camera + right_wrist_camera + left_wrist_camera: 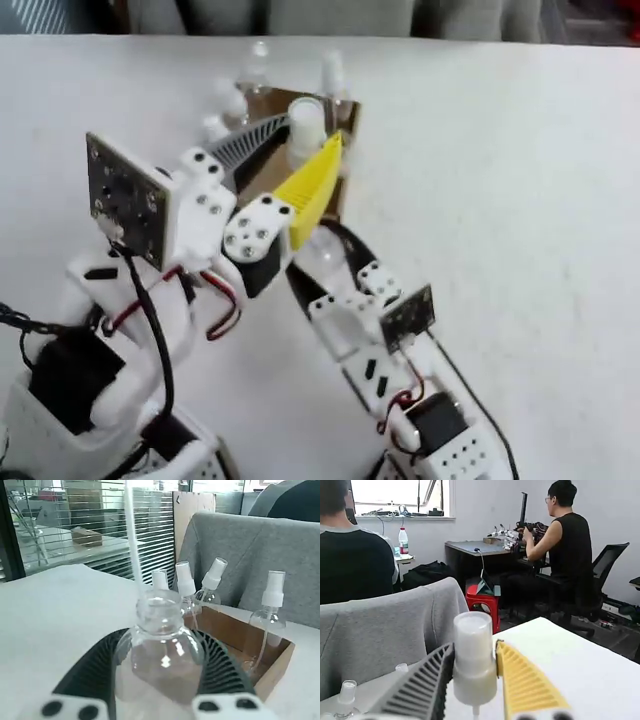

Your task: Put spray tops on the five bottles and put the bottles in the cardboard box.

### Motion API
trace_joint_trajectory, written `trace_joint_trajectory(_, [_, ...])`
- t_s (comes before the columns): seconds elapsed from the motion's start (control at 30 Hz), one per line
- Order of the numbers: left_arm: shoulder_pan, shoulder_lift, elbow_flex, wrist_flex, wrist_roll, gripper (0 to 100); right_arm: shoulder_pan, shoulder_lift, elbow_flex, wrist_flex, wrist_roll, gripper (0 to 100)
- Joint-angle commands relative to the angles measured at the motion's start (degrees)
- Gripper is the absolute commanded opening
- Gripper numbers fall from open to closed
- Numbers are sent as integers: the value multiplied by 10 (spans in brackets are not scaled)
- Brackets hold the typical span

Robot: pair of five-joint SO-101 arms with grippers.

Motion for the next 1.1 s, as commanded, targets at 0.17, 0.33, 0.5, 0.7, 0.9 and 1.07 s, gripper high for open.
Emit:
trace_joint_trajectory(0.17, [-14,-13,-3,-55,-5,20,5,-7,5,9,-6,16])
trace_joint_trajectory(0.33, [-14,-12,4,-52,-5,20,5,-7,5,9,-6,16])
trace_joint_trajectory(0.5, [-14,-13,29,-49,-5,20,5,-7,5,9,-6,16])
trace_joint_trajectory(0.7, [-12,-18,105,-53,-5,20,5,-7,5,9,-6,16])
trace_joint_trajectory(0.9, [-25,-27,161,-112,-6,20,5,-7,5,9,-6,16])
trace_joint_trajectory(1.07, [-10,-54,177,-102,-4,20,5,-7,5,9,-6,16])
